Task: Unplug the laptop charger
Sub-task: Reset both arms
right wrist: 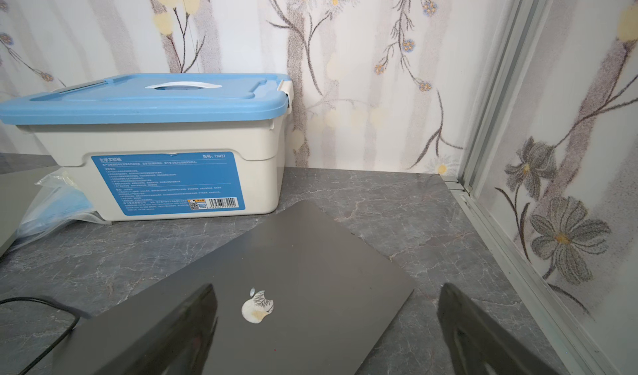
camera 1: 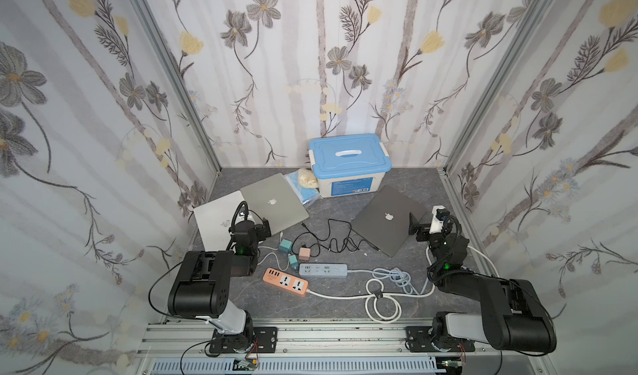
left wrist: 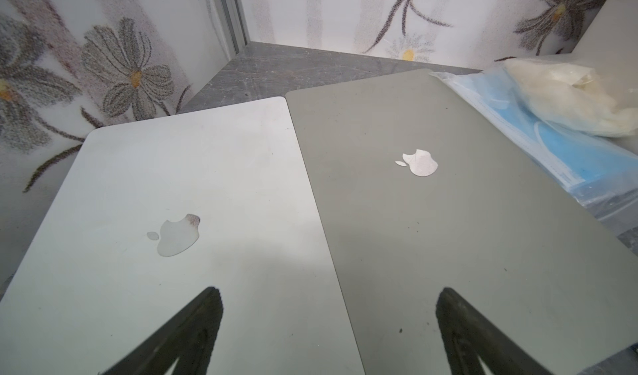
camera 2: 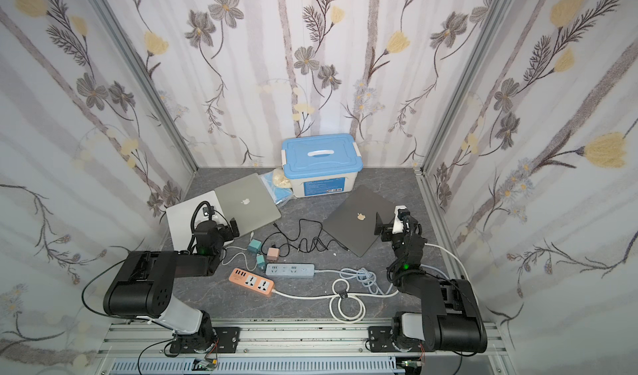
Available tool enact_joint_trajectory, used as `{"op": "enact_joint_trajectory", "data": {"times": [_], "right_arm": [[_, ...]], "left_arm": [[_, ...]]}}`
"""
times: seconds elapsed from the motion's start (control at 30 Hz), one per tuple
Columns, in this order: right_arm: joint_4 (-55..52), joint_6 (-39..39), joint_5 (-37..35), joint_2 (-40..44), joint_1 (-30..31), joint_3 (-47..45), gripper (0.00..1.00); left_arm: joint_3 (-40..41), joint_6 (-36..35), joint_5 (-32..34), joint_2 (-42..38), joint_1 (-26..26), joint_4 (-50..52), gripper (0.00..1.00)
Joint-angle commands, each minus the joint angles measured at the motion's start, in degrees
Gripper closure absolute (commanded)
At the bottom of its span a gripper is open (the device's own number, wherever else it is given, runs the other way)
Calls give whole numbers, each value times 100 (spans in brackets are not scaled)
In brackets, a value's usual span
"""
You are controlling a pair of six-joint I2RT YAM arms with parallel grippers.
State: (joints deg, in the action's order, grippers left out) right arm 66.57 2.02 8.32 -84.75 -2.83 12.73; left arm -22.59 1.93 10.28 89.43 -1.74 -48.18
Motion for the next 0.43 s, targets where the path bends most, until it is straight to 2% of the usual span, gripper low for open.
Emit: {"op": "enact_joint_trajectory", "data": {"times": [0.0,0.4], "right_arm": [[225,-80,-182,20,11,21,0],[250,-101,-207,20,35,11,0]], "left_arm": [[1,-79,-154,21,-20,-309,0],[15,-81,-134,1,-34,-302,0]]}}
